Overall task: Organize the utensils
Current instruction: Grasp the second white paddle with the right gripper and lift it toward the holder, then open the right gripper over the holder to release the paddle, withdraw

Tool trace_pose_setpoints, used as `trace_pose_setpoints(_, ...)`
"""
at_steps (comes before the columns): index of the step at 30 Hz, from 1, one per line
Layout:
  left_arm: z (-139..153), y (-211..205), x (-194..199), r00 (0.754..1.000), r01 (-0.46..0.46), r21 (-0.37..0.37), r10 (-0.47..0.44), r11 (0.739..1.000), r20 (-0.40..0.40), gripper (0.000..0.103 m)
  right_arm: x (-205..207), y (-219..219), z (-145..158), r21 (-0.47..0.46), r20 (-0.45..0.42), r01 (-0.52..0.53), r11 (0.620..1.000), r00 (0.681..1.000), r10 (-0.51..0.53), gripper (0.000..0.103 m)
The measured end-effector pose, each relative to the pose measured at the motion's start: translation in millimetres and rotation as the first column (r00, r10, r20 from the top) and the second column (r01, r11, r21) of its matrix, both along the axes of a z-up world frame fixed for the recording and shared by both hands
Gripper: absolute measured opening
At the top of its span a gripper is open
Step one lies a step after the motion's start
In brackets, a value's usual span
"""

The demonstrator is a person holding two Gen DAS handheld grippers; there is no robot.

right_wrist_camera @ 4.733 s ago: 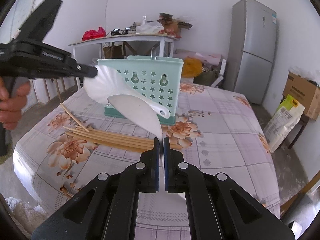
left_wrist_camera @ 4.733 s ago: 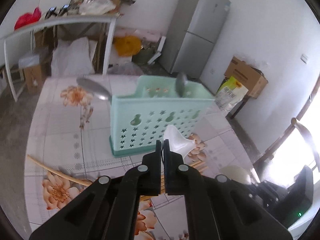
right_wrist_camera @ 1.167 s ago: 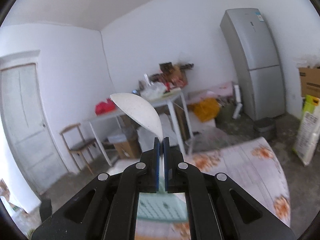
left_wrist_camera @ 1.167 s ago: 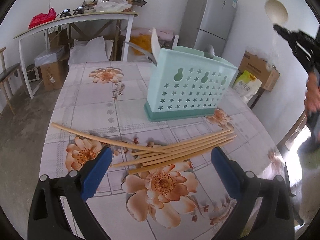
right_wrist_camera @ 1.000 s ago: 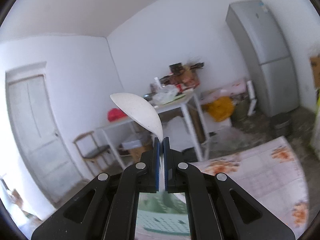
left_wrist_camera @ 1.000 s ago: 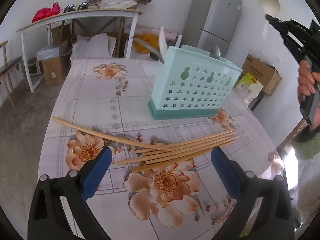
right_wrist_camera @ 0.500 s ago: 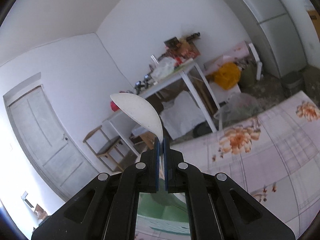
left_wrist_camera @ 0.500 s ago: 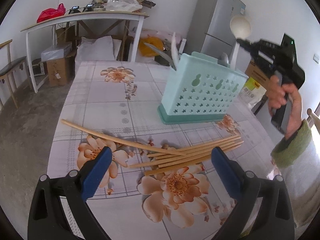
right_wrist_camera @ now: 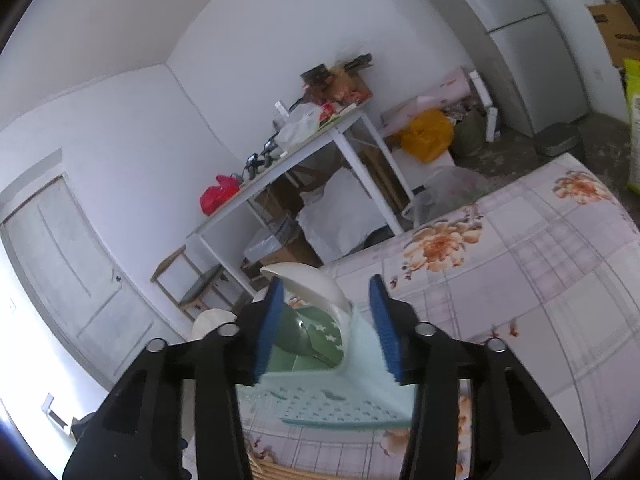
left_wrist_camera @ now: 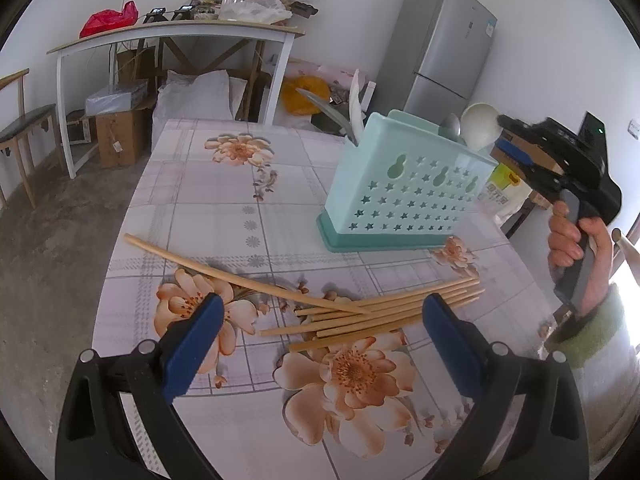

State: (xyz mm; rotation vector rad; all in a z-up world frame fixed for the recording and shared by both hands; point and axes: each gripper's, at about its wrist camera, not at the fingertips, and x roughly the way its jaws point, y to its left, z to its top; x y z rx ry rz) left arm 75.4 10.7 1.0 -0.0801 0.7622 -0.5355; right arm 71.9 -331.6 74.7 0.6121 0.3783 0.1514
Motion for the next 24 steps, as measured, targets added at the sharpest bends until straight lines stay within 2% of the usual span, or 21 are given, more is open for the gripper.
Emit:
trace_pose_setpoints(7,3.4,3.5,-1.5,1.000,-0.014,0.004,0.014,1.000,0.008,0.097,-47.9,-5.5,6.3,0.016,0.040,0.048,0.999,0.998,-0.048,0.051)
trace_pose_setpoints(11,4.8,6.6,-1.6,1.000,-0.026,0.003,0.026,1.000,0.008,0.097,-68.9,5.9,1.4,-0.007,0.017,0.044,0.999,0.999,-0.044,0.051)
trace_pose_setpoints(15,6.3,10.4,-0.6,0.999,-0.046,0.004,0.046,0.999,0.009,0.097,-83.2,32.8,-21.6,-0.040,-0.063,-0.004,0.999,0.998,0.001,0.051)
trace_pose_setpoints(18,5.1,15.4,3.7,0.998,-0.065,0.000,0.065,0.998,-0.004,0.097,-86.4,55.6,-47.7,-0.073,-0.166,-0.042,0.996,0.986,0.030,0.051)
trace_pose_setpoints(21,2.3,23.3,15.0,0.994,-0.097,-0.023,0.096,0.995,-0.046,0.097,-86.3,75.9,-70.8,-0.081,-0.249,-0.083,0.993,0.967,0.060,0.051)
trace_pose_setpoints(24,-4.7,35.3,36.0,0.979,-0.166,-0.048,0.158,0.985,-0.126,0.097,-87.0,89.7,-82.6,-0.098,-0.282,-0.110,0.989,0.956,0.079,0.051)
